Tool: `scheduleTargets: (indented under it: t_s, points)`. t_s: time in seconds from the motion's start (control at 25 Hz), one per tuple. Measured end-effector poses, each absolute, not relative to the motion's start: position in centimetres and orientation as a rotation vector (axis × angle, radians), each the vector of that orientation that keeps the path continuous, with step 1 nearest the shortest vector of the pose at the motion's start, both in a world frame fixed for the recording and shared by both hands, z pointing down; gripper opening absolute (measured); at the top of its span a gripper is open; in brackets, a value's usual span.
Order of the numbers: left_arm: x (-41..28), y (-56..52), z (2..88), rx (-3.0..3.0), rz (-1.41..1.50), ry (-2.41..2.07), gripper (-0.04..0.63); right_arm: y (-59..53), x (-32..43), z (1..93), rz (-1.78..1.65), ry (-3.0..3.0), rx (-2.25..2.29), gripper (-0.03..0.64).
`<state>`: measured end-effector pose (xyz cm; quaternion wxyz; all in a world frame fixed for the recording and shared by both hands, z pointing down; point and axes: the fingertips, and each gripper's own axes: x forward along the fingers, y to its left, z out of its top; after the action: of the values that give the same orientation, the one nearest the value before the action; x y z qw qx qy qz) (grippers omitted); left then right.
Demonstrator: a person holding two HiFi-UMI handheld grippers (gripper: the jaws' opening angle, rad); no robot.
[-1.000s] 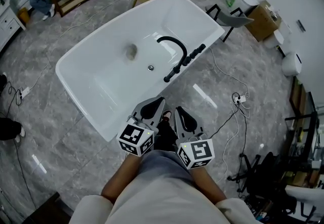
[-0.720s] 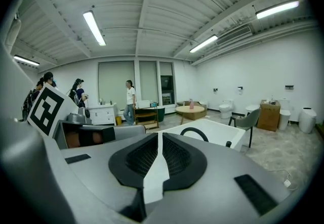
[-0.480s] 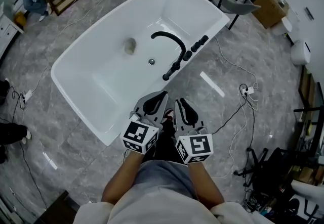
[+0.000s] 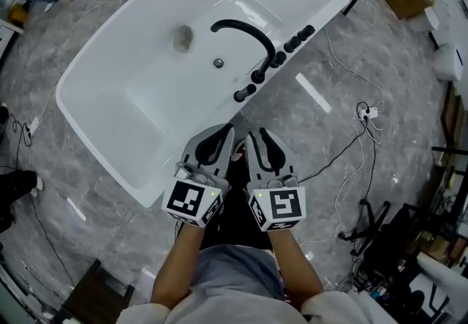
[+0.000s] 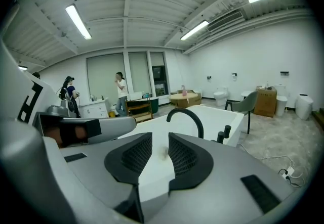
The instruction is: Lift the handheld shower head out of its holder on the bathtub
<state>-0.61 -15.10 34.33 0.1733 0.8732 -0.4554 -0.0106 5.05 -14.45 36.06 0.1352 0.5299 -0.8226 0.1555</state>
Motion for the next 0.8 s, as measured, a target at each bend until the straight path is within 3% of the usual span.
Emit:
scheduleTargets:
  t_s: [0.8]
  points:
    - [3.4, -16.6, 47.2, 2.308, 0.084, -1.195, 0.005, -21.1, 6.6, 50.1, 0.54, -2.333, 1.48, 0.13]
